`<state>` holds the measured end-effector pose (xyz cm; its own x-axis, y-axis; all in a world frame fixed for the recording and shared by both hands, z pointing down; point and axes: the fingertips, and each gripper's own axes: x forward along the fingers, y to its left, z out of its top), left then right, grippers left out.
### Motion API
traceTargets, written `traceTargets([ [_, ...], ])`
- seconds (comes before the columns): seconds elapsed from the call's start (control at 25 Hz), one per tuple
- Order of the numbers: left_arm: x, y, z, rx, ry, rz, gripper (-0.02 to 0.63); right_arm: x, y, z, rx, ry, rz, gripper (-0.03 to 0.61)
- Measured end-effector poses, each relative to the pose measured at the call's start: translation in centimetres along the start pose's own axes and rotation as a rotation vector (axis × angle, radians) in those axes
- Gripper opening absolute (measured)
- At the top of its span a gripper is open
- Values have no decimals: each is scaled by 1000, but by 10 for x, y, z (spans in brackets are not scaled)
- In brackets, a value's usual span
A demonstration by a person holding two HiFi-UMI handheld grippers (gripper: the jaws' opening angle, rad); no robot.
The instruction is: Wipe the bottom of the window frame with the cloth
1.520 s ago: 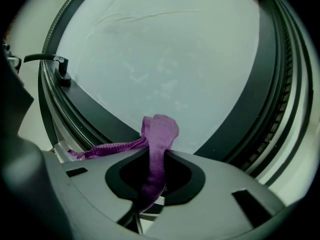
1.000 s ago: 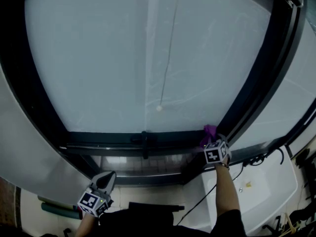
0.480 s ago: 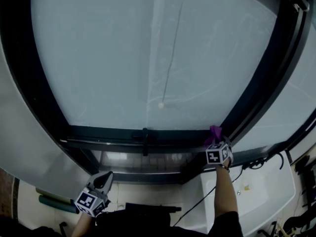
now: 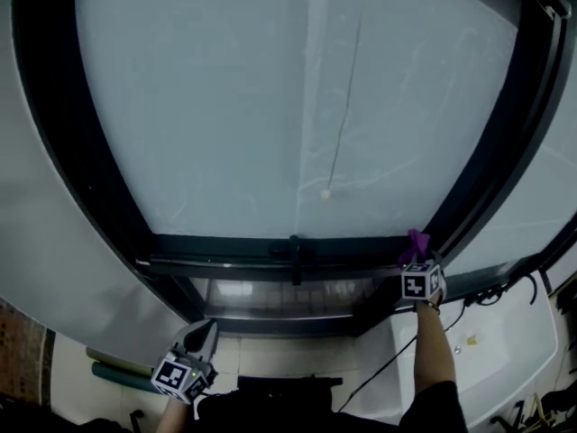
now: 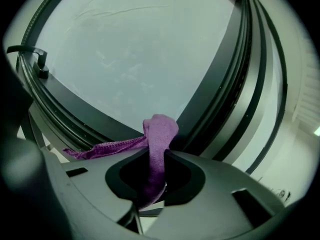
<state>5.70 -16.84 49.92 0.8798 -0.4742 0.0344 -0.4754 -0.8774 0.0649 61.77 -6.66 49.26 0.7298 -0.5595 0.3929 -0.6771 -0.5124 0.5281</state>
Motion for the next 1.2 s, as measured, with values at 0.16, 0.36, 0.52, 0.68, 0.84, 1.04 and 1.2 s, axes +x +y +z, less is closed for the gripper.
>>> traceTargets([
  [0.16, -6, 13, 4, -23, -33, 17, 2, -13, 15, -1, 67, -8, 70, 69],
  [0.36, -6, 24, 4, -20, -35, 6, 2, -57, 37, 0, 223, -140, 152, 69],
  [0.52, -2, 28, 15, -4, -47, -15, 2, -101, 35, 1, 368, -295, 180, 69],
  [0.68, 3, 33, 33, 6, -99, -23, 2, -133, 26, -32, 614, -292, 212, 71],
  [0.84, -1, 41, 33, -10, -101, -19, 2, -174, 39, -67, 806, -374, 244, 69],
  [1.04, -10, 61, 32, -40, -112, 29, 2, -204, 69, -64, 754, -465, 280, 69],
  [1.2, -11, 61, 33, -46, -109, 30, 2, -226, 71, -27, 713, -605, 327, 69],
])
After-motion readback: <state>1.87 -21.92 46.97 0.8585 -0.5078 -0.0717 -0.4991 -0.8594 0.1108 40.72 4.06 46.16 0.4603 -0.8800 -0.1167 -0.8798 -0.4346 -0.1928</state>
